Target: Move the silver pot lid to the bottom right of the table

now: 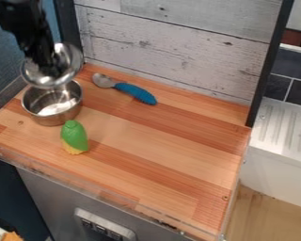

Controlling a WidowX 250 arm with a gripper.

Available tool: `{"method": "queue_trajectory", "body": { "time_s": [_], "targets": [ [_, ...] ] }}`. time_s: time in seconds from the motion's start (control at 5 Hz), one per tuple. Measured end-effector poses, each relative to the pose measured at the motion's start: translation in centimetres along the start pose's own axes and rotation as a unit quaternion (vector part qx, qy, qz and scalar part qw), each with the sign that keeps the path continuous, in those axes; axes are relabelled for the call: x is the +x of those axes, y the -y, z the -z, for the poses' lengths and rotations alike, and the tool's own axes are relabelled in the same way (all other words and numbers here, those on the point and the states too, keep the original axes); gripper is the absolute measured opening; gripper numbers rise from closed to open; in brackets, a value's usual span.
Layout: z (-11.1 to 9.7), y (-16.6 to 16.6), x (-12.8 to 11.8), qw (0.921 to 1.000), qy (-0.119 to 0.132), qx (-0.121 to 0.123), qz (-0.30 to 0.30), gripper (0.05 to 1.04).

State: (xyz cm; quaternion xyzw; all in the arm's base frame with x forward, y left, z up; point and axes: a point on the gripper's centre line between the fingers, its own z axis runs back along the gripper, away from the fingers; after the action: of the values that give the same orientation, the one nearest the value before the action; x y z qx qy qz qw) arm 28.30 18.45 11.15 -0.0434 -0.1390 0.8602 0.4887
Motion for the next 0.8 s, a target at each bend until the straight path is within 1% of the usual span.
{"method": "queue_trajectory", "body": {
  "time_s": [0.2, 0.4, 0.6, 0.8],
  "targets": [
    [-1.3, -2.4, -2.9, 0.9992, -0.025, 0.012, 0.028, 0.288],
    [-2.6, -5.4, -7.1, 0.994, -0.062, 0.02, 0.087, 0.288],
    [-2.5, -8.2, -9.8, 0.9868, -0.078, 0.042, 0.136, 0.288],
    [-2.0, -10.9, -12.5, 0.9786, -0.079, 0.061, 0.18, 0.288]
  ]
}}
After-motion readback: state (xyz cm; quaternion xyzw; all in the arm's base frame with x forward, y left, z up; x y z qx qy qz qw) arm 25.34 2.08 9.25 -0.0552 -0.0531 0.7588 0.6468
